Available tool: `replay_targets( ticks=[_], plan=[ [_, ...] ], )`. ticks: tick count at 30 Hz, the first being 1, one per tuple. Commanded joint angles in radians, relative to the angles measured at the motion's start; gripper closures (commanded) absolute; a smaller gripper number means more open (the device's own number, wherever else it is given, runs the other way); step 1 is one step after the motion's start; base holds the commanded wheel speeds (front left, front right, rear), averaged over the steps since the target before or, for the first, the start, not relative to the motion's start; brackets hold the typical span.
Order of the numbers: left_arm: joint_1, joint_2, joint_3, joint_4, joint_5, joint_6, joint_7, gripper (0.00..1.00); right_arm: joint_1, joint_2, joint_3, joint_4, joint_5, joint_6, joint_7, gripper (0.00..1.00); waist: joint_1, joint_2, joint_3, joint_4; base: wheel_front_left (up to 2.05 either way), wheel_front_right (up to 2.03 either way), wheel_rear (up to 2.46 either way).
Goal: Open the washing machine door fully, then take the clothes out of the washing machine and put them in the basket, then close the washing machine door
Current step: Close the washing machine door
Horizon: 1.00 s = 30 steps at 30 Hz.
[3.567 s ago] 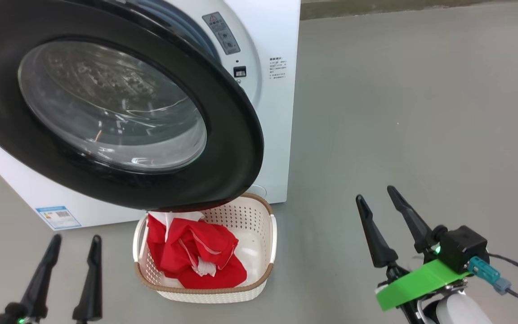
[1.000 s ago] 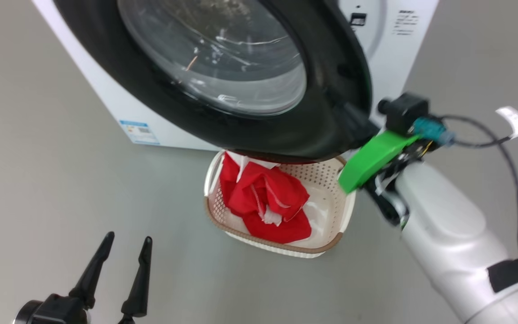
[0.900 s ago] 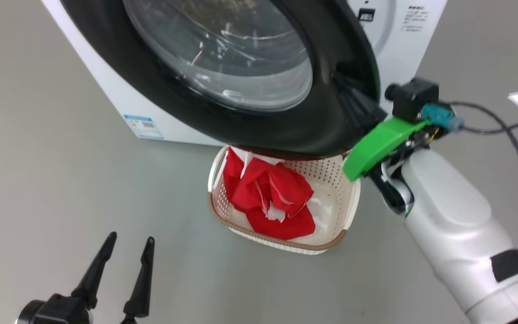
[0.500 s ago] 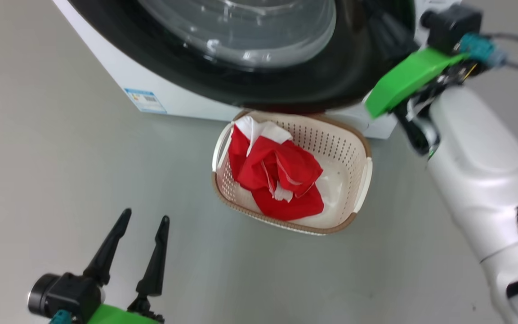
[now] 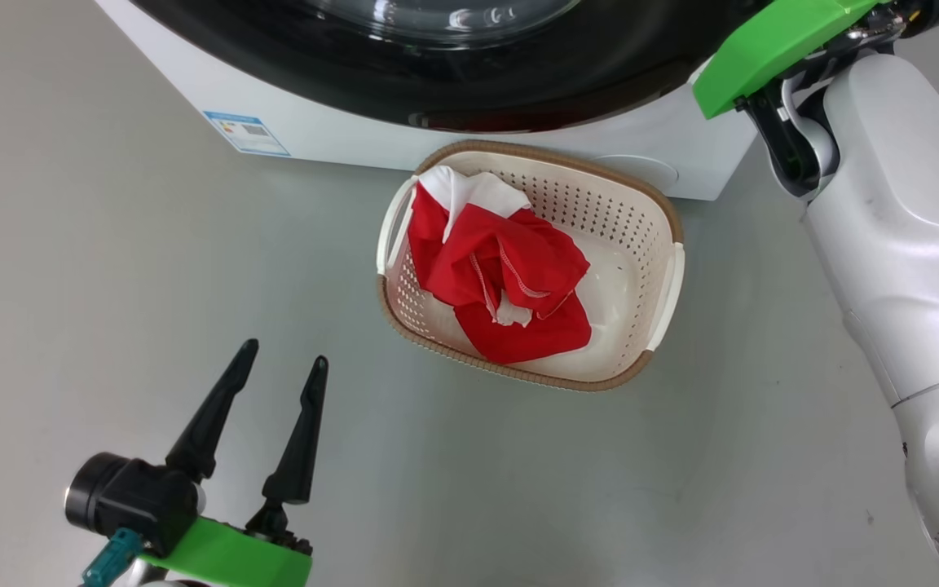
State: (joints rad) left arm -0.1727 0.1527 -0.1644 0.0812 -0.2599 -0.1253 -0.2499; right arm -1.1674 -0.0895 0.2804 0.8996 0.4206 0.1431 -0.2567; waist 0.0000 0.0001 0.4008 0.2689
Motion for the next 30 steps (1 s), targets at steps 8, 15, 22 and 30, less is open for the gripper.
replay_targets(
  ticks=[8, 15, 22, 30],
  plan=[
    [-0.035, 0.049, 0.017, -0.030, -0.013, -0.005, -0.012, 0.00, -0.046, 0.004, 0.000, -0.034, 0.012, -0.012, -0.005, 1.00, 0.0000, -0.0001, 0.001, -0.034, 0.00, 0.00, 0.00],
    [-0.033, 0.039, 0.044, -0.049, -0.037, -0.005, -0.012, 0.00, 0.060, 0.011, 0.059, -0.123, 0.046, -0.012, -0.005, 0.00, 0.0000, -0.0001, -0.032, -0.073, 0.00, 0.00, 0.00],
    [-0.020, 0.029, 0.071, -0.061, -0.051, -0.005, -0.012, 0.00, 0.243, 0.001, 0.029, -0.259, 0.024, -0.012, -0.005, 0.00, 0.0000, -0.0001, -0.078, -0.115, 0.00, 0.00, 0.00],
    [0.024, 0.032, 0.109, -0.055, -0.087, -0.005, -0.012, 0.00, 0.511, 0.018, -0.075, -0.457, -0.046, -0.012, -0.005, 0.00, 0.0000, -0.0001, -0.163, -0.185, 0.00, 0.00, 0.00]
  ],
)
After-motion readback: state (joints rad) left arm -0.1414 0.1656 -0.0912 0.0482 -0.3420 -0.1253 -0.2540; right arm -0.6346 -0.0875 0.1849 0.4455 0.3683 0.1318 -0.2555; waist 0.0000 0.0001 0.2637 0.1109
